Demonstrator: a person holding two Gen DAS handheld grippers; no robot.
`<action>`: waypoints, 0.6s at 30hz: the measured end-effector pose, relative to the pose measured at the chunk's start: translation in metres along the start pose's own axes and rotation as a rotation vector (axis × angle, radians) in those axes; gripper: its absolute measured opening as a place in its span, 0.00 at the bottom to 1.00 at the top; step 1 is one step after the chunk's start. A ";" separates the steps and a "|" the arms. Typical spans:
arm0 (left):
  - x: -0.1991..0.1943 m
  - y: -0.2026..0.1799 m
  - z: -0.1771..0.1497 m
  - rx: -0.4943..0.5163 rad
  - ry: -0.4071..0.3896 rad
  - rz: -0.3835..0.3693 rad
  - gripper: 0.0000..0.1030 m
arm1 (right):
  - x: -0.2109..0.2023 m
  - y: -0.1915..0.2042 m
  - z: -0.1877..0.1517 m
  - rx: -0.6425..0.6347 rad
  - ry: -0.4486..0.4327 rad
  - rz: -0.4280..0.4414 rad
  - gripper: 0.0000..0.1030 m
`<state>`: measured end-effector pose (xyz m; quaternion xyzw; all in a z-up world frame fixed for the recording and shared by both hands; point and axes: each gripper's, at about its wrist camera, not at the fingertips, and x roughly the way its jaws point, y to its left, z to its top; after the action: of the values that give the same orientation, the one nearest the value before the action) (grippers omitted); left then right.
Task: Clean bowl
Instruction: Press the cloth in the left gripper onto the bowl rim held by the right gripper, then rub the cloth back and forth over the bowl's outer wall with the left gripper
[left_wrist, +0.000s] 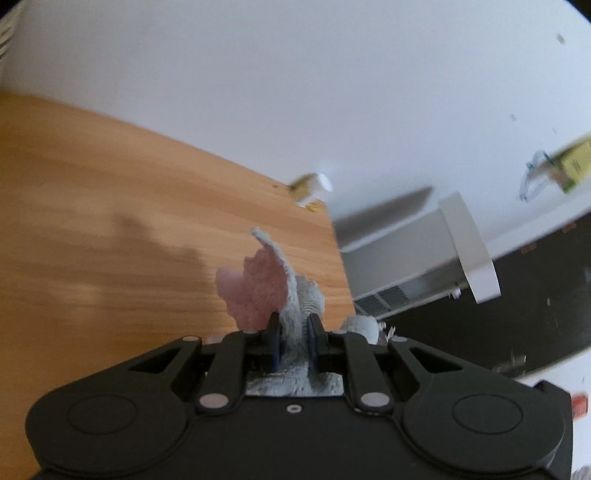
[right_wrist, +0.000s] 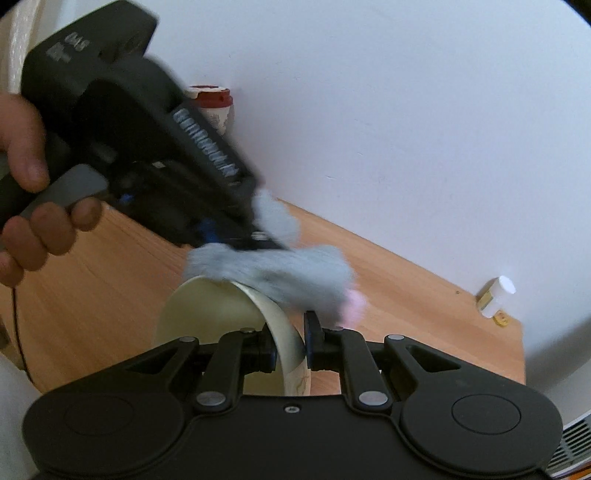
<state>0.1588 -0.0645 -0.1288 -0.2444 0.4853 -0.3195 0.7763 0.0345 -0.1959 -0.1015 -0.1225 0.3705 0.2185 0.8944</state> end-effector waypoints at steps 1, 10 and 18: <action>0.001 -0.003 0.000 0.020 -0.002 0.004 0.13 | 0.001 0.001 0.001 0.006 -0.002 0.001 0.15; -0.001 0.025 -0.008 -0.024 0.009 0.072 0.13 | 0.010 0.004 -0.007 0.076 0.002 -0.001 0.17; -0.008 0.066 -0.018 -0.168 0.015 0.118 0.13 | 0.018 -0.005 -0.012 0.146 0.027 0.020 0.17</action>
<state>0.1568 -0.0151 -0.1767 -0.2772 0.5298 -0.2329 0.7670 0.0405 -0.2000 -0.1223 -0.0561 0.3986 0.1980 0.8938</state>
